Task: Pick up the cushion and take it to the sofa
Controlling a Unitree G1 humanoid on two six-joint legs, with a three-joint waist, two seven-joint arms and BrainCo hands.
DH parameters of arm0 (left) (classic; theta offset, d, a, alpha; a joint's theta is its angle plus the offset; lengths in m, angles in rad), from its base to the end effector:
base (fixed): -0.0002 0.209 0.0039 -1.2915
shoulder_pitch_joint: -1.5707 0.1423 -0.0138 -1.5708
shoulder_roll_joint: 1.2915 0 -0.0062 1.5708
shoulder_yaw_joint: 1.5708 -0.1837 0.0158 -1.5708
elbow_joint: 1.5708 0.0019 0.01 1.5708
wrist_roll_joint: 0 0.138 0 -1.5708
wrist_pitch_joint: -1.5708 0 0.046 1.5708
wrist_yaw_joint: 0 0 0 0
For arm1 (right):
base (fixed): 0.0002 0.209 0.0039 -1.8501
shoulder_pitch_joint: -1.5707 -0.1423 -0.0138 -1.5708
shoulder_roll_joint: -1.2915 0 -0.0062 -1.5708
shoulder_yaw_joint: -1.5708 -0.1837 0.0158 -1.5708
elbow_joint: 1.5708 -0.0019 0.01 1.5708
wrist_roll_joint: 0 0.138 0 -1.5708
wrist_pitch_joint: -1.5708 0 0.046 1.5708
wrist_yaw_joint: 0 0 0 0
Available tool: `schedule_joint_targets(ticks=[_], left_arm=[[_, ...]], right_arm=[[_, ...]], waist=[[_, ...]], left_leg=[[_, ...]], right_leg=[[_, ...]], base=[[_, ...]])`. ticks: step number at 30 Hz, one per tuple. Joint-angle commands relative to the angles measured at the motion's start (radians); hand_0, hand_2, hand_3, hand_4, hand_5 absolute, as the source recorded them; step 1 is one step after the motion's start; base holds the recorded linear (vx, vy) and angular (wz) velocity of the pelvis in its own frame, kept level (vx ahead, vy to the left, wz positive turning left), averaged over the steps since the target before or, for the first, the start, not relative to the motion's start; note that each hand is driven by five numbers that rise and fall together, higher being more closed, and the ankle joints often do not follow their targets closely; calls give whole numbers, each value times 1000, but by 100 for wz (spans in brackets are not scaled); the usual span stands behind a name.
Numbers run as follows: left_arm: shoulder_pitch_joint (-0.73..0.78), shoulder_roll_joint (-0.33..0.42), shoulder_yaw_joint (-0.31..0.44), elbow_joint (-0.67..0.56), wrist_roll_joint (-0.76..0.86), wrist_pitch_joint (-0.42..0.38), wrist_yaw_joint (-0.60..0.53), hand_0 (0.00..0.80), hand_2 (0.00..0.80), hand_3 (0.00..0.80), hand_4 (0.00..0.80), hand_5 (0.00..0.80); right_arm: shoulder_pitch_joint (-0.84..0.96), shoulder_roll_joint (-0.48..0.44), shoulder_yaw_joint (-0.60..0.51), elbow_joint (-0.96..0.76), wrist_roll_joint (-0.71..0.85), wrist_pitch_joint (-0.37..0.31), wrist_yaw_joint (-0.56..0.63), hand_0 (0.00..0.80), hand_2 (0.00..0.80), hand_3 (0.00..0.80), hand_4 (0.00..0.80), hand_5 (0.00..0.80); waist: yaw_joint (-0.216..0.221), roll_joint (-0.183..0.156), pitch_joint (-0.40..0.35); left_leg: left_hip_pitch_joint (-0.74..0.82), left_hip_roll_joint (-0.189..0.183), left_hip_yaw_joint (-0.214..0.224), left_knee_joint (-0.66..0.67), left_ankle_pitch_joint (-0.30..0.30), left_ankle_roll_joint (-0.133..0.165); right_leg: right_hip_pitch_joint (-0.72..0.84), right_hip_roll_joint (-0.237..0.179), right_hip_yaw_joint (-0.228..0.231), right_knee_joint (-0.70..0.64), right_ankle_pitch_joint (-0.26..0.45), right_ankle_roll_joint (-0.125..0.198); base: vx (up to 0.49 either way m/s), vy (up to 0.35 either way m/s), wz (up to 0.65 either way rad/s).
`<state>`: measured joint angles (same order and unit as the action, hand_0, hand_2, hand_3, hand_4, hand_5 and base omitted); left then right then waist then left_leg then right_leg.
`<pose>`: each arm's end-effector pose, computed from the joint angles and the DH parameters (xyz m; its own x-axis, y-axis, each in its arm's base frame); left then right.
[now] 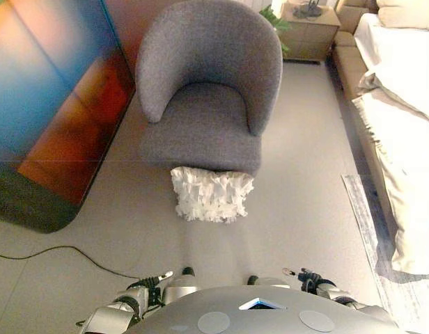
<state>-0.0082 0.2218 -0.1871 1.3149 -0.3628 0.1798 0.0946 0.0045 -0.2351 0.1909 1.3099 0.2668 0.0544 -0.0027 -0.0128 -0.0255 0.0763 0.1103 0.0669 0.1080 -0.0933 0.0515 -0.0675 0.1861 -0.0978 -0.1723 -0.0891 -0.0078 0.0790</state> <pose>0.0511 0.2178 -0.1219 0.0663 0.2336 -0.9701 -0.1691 0.9608 0.2198 0.0528 -0.2233 -0.1204 0.1958 -0.1789 -0.9642 0.0679 0.9833 -0.1687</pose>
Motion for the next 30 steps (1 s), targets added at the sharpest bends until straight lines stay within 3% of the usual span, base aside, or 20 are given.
schedule_joint_targets(ticks=[1, 20, 30], left_arm=[[-52, -18, 11, 66, 8, -4, 2, 0, 0, 0, 0, 0], [-47, -17, -10, 69, 45, -1, -8, 0, 0, 0, 0, 0], [-52, -21, -8, 61, 30, -1, 13, 0, 0, 0, 0, 0]], right_arm=[[-70, 16, 1, 52, 20, -4, -2, 0, 0, 0, 0, 0], [-69, 11, 6, 60, 35, -5, 24, 0, 0, 0, 0, 0], [-73, 17, 13, 61, 49, 2, 20, 0, 0, 0, 0, 0]], waist=[[-1, 7, 4], [11, 6, 6], [12, -5, 11]], left_leg=[[30, -59, 57, 6, -104, 74], [30, -69, 20, 6, -110, 80], [30, -53, 6, 49, -114, 71]], right_leg=[[-61, 28, 23, 2, 15, -9], [-56, 48, 26, 2, 6, -16], [-47, 70, 52, 2, -5, -41]], base=[[0, 0, 0], [9, -15, 0], [27, -116, 3]])
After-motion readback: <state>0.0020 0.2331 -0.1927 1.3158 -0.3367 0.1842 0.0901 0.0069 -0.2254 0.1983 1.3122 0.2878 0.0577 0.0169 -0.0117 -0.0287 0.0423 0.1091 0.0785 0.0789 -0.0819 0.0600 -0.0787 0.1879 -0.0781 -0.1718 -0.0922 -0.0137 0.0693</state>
